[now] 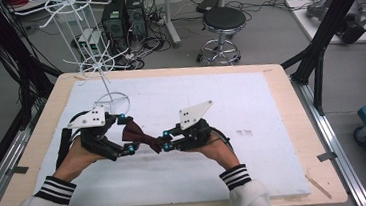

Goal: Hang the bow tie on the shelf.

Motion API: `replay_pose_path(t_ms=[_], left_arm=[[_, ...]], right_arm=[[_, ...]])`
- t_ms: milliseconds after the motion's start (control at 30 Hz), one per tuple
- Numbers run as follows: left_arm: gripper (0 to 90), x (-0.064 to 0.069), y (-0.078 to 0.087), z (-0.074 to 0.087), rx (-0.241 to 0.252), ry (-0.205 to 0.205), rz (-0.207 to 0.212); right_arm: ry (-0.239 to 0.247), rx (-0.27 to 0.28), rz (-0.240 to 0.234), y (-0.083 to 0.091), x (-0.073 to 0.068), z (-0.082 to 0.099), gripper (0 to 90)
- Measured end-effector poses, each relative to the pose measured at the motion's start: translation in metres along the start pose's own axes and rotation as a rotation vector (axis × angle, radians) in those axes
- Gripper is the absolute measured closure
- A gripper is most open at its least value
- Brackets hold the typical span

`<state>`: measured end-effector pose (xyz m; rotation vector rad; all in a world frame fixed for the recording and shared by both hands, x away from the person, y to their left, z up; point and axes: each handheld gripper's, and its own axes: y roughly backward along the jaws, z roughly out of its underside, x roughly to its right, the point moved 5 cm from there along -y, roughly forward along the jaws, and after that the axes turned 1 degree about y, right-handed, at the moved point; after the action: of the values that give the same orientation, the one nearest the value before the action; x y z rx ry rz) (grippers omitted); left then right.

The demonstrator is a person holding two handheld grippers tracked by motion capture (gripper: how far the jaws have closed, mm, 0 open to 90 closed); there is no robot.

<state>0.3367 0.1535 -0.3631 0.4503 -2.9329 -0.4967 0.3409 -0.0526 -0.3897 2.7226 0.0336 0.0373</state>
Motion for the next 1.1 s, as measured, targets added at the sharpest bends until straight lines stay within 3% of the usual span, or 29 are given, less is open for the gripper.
replay_pose_path(t_ms=[133, 333, 567, 867, 900, 933, 1000, 1033, 1067, 1100], left_arm=[[25.0, 0.001, 0.000, 0.001, -0.012, 0.003, 0.023], [52.9, 0.005, 0.001, 0.001, -0.015, -0.026, 0.046], [75.9, 0.010, 0.002, -0.001, -0.014, -0.059, 0.031], [80.2, 0.012, 0.003, -0.002, -0.013, -0.069, 0.015], [80.3, 0.012, 0.003, -0.002, -0.016, -0.071, 0.013], [80.4, 0.011, 0.004, -0.002, -0.017, -0.072, 0.006], [80.5, 0.010, 0.005, -0.002, -0.013, -0.070, -0.001], [80.5, 0.010, 0.007, -0.003, -0.009, -0.072, -0.013], [80.5, 0.009, 0.007, -0.003, -0.006, -0.072, -0.019], [80.5, 0.009, 0.009, -0.004, -0.002, -0.073, -0.026]], right_arm=[[0.008, -0.005, -0.007, -0.001, 0.000, -0.001, 80.0], [0.013, -0.002, -0.008, -0.003, 0.000, -0.001, 79.9], [-0.003, -0.003, 0.003, -0.003, 0.001, -0.001, 79.9], [-0.013, 0.002, 0.013, -0.002, 0.002, -0.001, 77.0], [-0.012, 0.007, 0.017, -0.002, 0.002, -0.002, 70.4], [-0.027, 0.010, 0.021, -0.003, 0.001, -0.001, 58.3], [-0.062, 0.013, 0.049, -0.005, 0.001, 0.000, 23.8], [-0.057, -0.016, 0.100, -0.006, 0.002, 0.002, 3.8], [-0.057, -0.016, 0.100, -0.006, 0.002, 0.002, 3.8], [-0.115, 0.013, 0.096, -0.006, 0.002, 0.003, 0.6]])
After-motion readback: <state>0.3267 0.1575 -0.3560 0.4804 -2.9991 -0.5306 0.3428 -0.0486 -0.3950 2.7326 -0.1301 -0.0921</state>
